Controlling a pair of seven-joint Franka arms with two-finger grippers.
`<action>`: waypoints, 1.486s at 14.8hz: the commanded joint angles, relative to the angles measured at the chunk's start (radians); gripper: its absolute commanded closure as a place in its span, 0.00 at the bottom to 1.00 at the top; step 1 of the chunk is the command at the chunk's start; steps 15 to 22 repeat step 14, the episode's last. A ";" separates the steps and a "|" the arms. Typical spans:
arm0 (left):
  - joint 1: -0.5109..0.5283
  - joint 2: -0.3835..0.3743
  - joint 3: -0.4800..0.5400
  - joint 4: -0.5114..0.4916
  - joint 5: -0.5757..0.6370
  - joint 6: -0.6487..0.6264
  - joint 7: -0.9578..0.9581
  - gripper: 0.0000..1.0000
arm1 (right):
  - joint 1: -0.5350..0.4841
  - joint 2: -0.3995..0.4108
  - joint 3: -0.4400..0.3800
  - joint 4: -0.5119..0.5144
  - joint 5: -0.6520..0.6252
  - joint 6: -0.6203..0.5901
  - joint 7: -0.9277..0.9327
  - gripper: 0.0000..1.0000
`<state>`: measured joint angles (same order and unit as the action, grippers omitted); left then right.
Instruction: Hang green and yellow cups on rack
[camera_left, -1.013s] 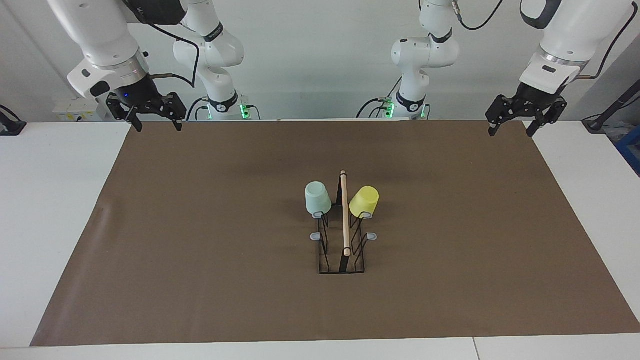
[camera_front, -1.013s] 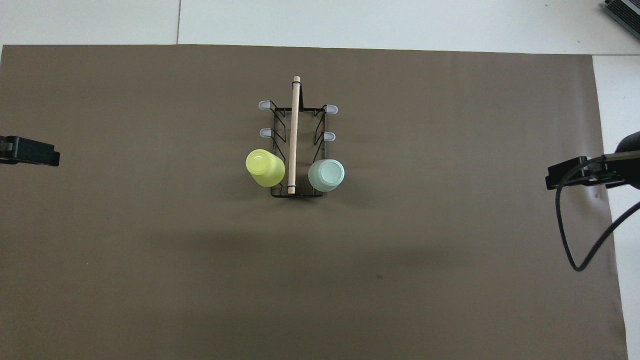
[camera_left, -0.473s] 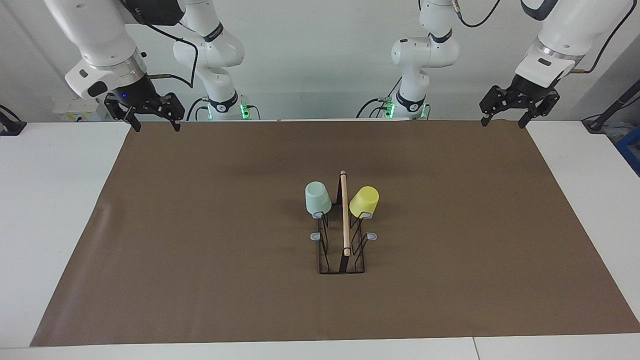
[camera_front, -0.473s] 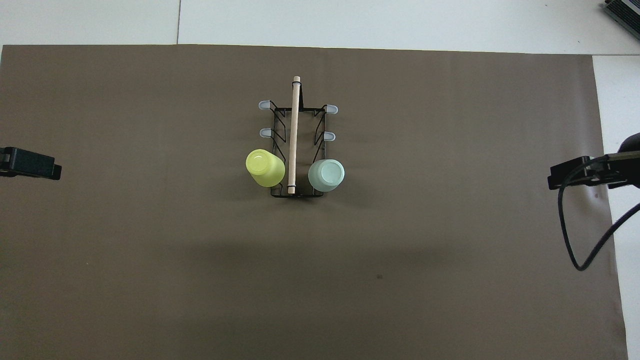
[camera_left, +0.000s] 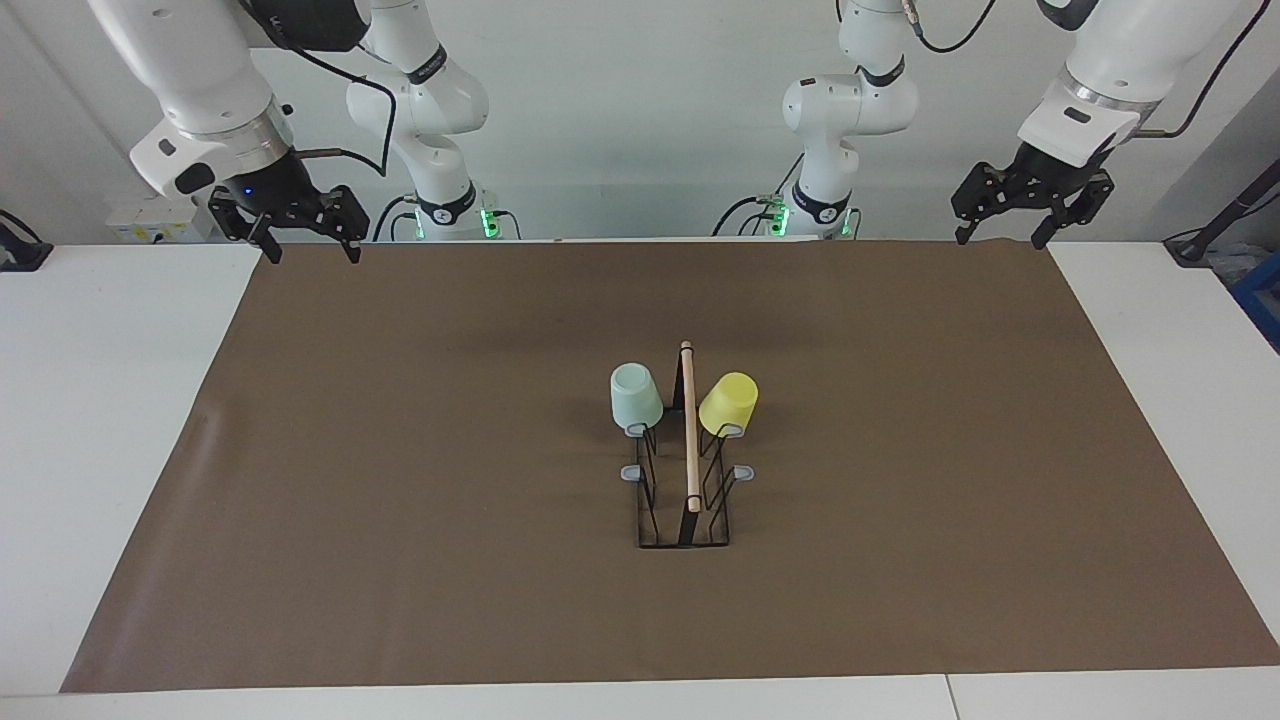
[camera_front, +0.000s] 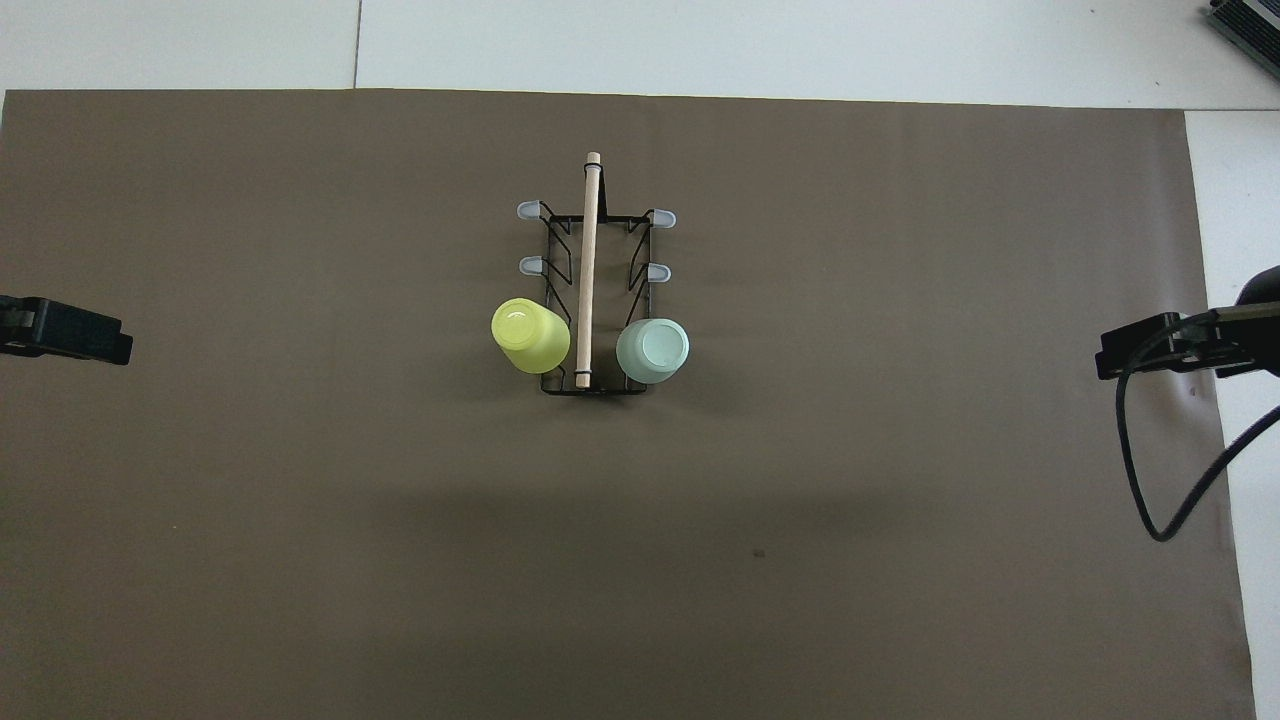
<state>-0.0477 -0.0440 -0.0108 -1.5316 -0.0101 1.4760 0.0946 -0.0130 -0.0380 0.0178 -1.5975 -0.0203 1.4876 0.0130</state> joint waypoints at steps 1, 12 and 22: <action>0.031 0.009 -0.021 0.019 0.024 -0.023 -0.001 0.00 | -0.013 -0.008 0.005 -0.010 0.013 -0.003 -0.004 0.00; 0.049 0.000 -0.047 0.002 0.021 -0.017 0.007 0.00 | -0.013 -0.008 0.005 -0.010 0.013 -0.003 -0.002 0.00; 0.049 -0.002 -0.046 -0.001 0.019 -0.017 0.005 0.00 | -0.013 -0.008 0.005 -0.012 0.013 -0.001 -0.002 0.00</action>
